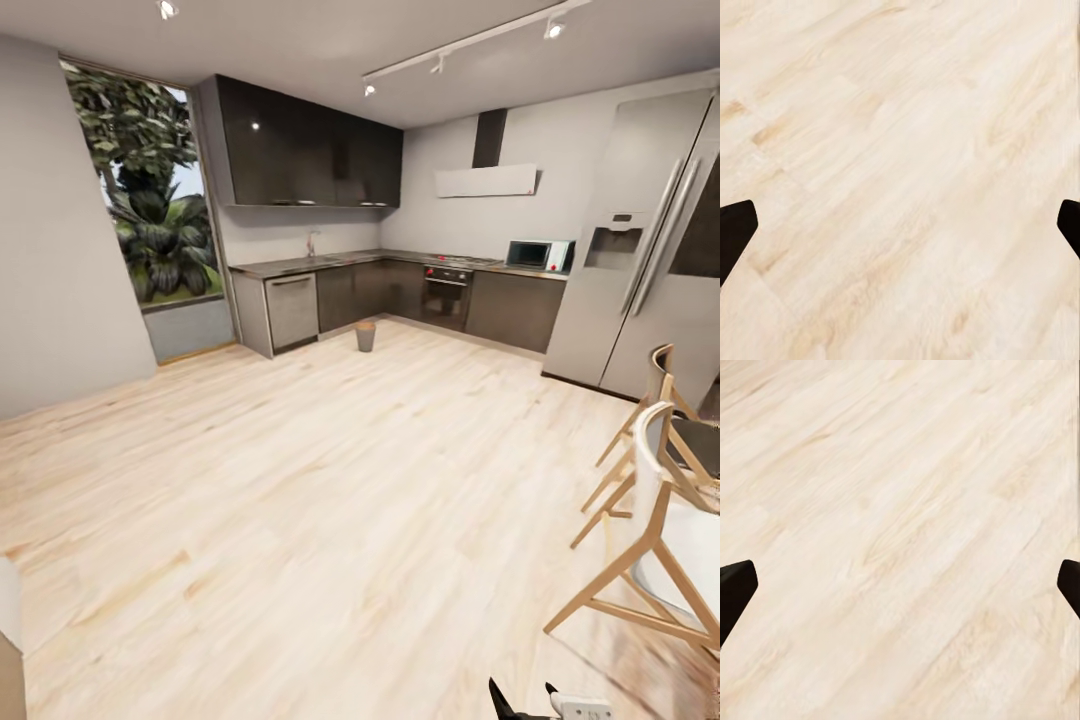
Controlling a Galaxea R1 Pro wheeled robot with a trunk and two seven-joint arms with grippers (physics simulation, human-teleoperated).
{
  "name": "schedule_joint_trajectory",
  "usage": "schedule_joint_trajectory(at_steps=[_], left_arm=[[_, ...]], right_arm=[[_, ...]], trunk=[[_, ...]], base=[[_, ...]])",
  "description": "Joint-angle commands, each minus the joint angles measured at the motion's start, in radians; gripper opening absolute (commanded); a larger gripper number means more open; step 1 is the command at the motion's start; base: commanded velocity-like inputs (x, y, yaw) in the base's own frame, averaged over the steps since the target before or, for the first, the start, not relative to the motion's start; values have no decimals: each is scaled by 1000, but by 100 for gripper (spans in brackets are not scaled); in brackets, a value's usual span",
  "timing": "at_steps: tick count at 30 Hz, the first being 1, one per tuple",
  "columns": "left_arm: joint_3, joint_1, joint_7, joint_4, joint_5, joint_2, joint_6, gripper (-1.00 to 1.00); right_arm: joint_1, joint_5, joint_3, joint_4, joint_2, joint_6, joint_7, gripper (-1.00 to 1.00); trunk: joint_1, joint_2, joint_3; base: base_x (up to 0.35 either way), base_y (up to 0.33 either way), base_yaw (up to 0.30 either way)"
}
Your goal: Put the three can of soda from the living room inside the tash can in the kitchen.
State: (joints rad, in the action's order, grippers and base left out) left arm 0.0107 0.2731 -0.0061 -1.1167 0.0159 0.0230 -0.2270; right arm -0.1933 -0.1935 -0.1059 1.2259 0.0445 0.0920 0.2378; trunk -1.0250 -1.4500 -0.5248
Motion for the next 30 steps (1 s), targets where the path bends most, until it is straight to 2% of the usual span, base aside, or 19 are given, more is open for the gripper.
schedule_joint_trajectory(at_steps=[1,18,30], left_arm=[[0,0,0,0,0,0,0,100],[0,0,0,0,0,0,0,100],[0,0,-1,0,0,1,0,100]], right_arm=[[0,0,0,0,0,0,0,100],[0,0,0,0,-1,0,0,100],[0,1,1,0,-1,1,0,100]], trunk=[[0,0,0],[0,0,0],[0,0,0]], base=[[303,190,-247],[303,190,-239],[303,190,-151]])
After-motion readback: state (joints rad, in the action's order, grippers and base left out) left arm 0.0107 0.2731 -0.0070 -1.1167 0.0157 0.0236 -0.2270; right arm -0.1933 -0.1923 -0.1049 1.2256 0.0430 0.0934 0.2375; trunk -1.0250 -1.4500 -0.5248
